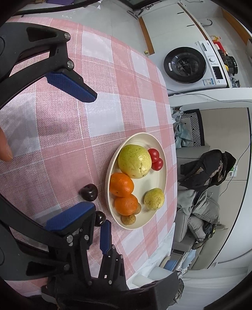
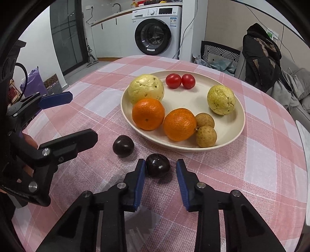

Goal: Organize fruits
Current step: 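Move the right tool to a dark purple plum and close on it, then close the left tool on the second dark plum while the right tool holds its plum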

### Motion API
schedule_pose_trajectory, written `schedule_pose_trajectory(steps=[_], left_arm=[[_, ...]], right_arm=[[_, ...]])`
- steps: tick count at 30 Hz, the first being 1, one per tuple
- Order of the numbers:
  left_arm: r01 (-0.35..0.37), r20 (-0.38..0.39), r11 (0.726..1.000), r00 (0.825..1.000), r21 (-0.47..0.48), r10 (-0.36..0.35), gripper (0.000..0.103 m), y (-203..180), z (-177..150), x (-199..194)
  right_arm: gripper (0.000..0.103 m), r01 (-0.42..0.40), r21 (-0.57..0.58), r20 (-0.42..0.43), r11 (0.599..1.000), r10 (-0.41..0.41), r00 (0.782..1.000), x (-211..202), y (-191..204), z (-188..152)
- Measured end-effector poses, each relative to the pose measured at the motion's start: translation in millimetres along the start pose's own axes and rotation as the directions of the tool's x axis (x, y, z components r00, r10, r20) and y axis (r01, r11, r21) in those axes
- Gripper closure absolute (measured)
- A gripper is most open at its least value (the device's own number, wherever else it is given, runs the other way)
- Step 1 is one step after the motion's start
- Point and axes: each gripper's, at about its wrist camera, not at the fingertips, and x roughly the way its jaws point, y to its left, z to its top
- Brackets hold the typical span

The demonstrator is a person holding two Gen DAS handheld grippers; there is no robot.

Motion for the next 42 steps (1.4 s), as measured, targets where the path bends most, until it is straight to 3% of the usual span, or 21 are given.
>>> schedule_pose_trajectory(steps=[4, 11, 17, 24, 29, 32, 34, 37, 42], left_arm=[[0.003, -0.003, 1.000, 1.000, -0.003, -0.003, 0.001, -0.2, -0.1, 0.5], [0.003, -0.004, 1.000, 1.000, -0.002, -0.003, 0.001, -0.9, -0.7, 1.2], [0.012, -0.014, 1.000, 1.000, -0.004, -0.012, 0.001, -1.3, -1.7, 3.9], [0.031, -0.065, 0.999, 0.997, 0.043, -0.028, 0.001, -12.0, -4.5, 13.1], [0.090, -0.120, 0.994, 0.989, 0.059, -0.082, 0.003, -19.8, -5.0, 21.9], [0.108, -0.131, 0.991, 0.987, 0.083, -0.097, 0.010, -26.7, -4.0, 25.1], [0.130, -0.157, 0.988, 0.981, 0.084, -0.115, 0.025, -30.3, -3.3, 30.4], [0.133, -0.177, 0.986, 0.978, 0.101, -0.114, 0.035, -35.8, -2.4, 36.0], [0.138, -0.164, 0.981, 0.980, 0.135, -0.115, 0.041, -44.8, 1.6, 37.2]], right_arm=[[0.078, -0.005, -0.001, 0.013, 1.000, 0.005, 1.000, -2.1, -0.3, 0.8], [0.078, 0.004, -0.021, 0.025, 1.000, -0.003, 1.000, -9.5, 2.1, -2.0], [0.078, -0.020, -0.006, 0.086, 1.000, 0.020, 0.996, -29.3, -2.4, -3.1], [0.078, -0.026, 0.041, 0.178, 0.999, 0.018, 0.984, -46.7, -10.9, 0.6], [0.078, -0.016, 0.062, 0.194, 0.998, 0.003, 0.981, -48.7, -13.8, 1.7], [0.078, -0.017, 0.066, 0.196, 0.998, 0.003, 0.981, -49.6, -15.1, 2.1], [0.078, -0.013, 0.067, 0.194, 0.998, 0.000, 0.981, -49.2, -15.6, 2.1], [0.078, -0.009, 0.069, 0.188, 0.998, -0.004, 0.982, -48.2, -16.3, 1.7], [0.078, -0.007, 0.070, 0.192, 0.998, -0.007, 0.981, -49.1, -17.3, 1.9]])
